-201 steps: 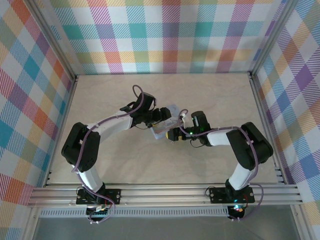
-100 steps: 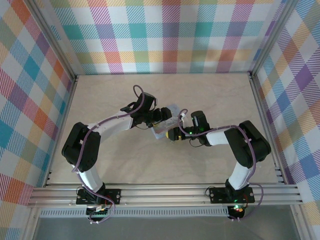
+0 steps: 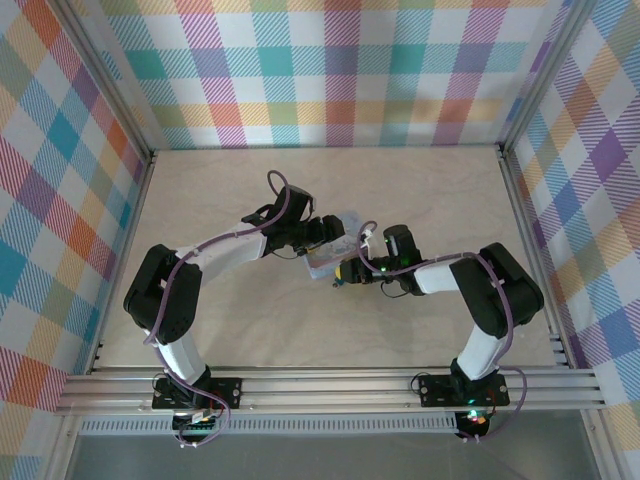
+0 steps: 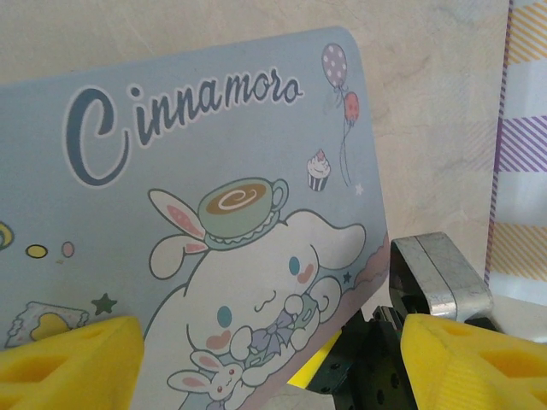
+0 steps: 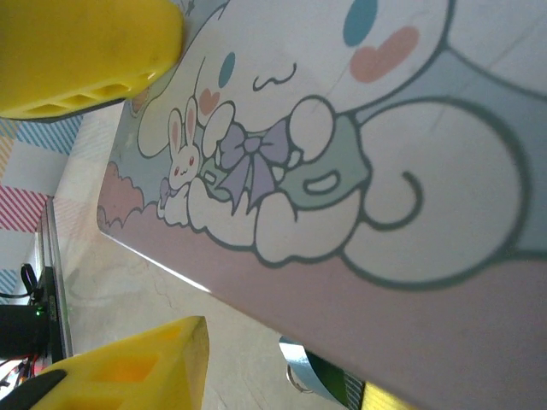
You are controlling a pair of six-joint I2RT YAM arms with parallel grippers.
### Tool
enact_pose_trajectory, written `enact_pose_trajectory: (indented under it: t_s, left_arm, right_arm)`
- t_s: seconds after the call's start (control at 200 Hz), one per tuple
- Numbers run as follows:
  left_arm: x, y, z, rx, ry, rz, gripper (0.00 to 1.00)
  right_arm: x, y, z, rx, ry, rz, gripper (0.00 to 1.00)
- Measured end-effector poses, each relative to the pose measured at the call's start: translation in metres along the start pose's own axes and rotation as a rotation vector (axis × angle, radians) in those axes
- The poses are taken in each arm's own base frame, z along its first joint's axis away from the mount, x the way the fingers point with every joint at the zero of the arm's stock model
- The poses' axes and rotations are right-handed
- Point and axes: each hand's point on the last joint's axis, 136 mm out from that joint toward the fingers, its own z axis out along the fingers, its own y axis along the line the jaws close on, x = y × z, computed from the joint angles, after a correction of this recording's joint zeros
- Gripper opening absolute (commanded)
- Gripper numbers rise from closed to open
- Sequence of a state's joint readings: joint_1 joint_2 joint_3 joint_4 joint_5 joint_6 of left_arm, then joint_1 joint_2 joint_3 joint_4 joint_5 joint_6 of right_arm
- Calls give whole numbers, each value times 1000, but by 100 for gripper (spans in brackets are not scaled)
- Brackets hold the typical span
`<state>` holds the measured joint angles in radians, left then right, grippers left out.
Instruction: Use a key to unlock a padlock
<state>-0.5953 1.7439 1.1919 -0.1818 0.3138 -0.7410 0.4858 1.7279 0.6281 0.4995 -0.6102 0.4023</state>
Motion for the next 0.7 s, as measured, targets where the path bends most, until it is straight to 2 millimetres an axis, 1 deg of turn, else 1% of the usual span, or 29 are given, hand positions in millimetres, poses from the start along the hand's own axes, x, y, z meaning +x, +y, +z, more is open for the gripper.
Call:
enact_pose_trajectory:
  t_s: [0.7]
  left_arm:
    - [0,0,0,0,0,-2,79]
  right_arm:
    - [5,-8,-1,39,9,20,19]
